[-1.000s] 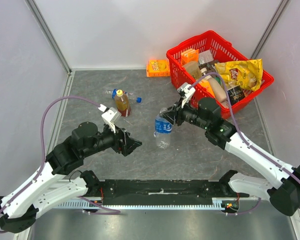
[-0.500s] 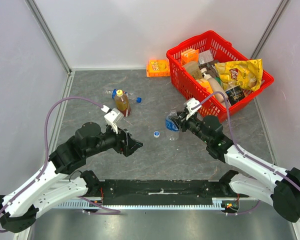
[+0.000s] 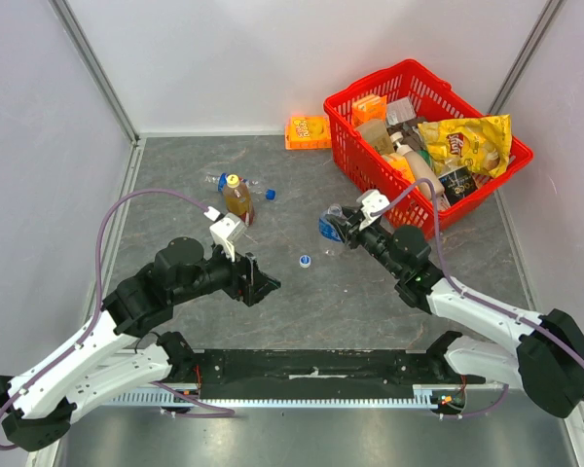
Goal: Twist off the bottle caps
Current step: Place the plastic bottle at the center of the board.
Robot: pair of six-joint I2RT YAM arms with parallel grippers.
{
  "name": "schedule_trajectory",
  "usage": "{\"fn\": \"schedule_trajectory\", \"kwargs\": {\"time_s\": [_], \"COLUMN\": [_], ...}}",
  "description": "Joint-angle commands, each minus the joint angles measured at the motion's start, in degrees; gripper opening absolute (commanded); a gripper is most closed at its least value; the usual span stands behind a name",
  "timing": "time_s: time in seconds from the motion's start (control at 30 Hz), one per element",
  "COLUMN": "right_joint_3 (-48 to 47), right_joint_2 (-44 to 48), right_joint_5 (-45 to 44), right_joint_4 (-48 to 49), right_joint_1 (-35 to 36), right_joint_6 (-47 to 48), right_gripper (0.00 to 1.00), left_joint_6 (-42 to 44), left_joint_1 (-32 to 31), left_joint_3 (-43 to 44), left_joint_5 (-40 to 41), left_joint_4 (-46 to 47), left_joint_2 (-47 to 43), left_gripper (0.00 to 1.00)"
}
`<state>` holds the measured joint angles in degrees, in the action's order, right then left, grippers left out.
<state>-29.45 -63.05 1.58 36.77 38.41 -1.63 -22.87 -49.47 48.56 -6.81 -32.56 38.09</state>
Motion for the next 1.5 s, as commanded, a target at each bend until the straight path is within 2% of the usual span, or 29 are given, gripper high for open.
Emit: {"fn": "schedule_trajectory", "kwargs": {"time_s": [0.0,0.4,0.6,0.73,0.87,1.17,1.47], "right_joint_3": [2.6,6.4,7.4,7.1,6.4,6.6,4.8], "right_joint_2": [-1.3,-3.4,-3.0,-1.9,-0.8,2.4,7.1], "right_joint_5": [-1.1,-1.2,-1.2,-0.8,-0.9,-1.0,-2.8], "right_joint_4": [13.1,17.0,15.3,13.1,10.0,8.8,4.5], "right_joint_1": [0.1,0.1,0.1,0.1,0.1,0.1,0.1], "right_joint_6": [1.1,-2.0,-2.2,-2.0,-1.5,-2.2,-2.1], "right_gripper": [0.03,0.06,0.16,0.27,0.48,0.83,0.96], "left_joint_6": [-0.2,-0.3,0.5,0.8,0.8,0.7,0.1], "left_joint_1": [0.0,0.0,0.0,0.0,0.1,0.0,0.0], "left_joint_3": [0.0,0.6,1.6,2.1,1.9,1.6,1.4], "left_joint_5": [-1.6,-3.3,-3.7,-3.7,-3.8,-3.7,-1.6], "left_joint_4": [3.1,3.3,3.0,2.9,3.0,2.9,2.6], "left_joint_2": [-0.4,1.6,1.8,2.1,2.3,1.5,1.6], "left_gripper": [0.82,0.80,0.80,0.80,0.80,0.80,0.80]}}
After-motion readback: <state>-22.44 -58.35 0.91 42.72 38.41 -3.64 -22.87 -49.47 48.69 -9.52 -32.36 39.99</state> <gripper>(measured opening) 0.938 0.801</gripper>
